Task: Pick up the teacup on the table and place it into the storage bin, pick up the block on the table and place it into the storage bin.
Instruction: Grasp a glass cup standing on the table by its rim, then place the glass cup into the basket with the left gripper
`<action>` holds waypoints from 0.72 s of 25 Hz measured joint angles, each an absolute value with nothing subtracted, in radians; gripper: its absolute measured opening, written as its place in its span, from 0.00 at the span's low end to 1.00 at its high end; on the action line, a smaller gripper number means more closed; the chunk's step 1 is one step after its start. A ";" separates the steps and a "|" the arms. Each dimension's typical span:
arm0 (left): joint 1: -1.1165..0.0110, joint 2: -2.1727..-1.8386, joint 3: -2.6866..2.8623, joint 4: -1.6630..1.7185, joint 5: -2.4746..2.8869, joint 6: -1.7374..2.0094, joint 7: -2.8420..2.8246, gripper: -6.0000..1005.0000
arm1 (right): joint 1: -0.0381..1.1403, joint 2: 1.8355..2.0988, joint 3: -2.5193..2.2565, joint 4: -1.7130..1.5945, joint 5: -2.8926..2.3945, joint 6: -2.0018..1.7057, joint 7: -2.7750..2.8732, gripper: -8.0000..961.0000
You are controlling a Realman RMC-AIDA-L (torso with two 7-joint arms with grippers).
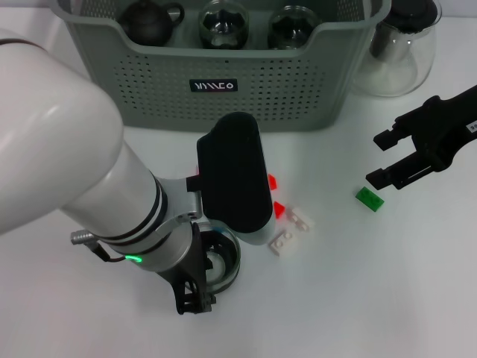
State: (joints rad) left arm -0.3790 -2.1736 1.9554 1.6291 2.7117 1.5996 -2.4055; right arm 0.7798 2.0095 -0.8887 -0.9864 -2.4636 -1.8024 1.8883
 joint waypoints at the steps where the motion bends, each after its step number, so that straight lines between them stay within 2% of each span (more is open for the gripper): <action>1: -0.379 -2.174 1.956 1.629 2.712 1.600 -2.406 0.58 | 0.779 2.010 -0.887 -0.986 -2.464 -1.802 1.888 0.86; 2: -0.379 -2.174 1.956 1.631 2.712 1.600 -2.406 0.51 | 0.779 2.010 -0.885 -0.986 -2.464 -1.802 1.888 0.86; 8: -0.380 -2.174 1.967 1.629 2.712 1.609 -2.412 0.33 | 0.778 2.010 -0.882 -0.989 -2.464 -1.805 1.888 0.86; 13: -0.380 -2.174 1.970 1.638 2.712 1.613 -2.420 0.14 | 0.778 2.010 -0.882 -0.990 -2.464 -1.805 1.888 0.86; 18: -0.377 -2.173 1.974 1.650 2.715 1.615 -2.422 0.11 | 0.777 2.011 -0.881 -0.992 -2.464 -1.805 1.889 0.86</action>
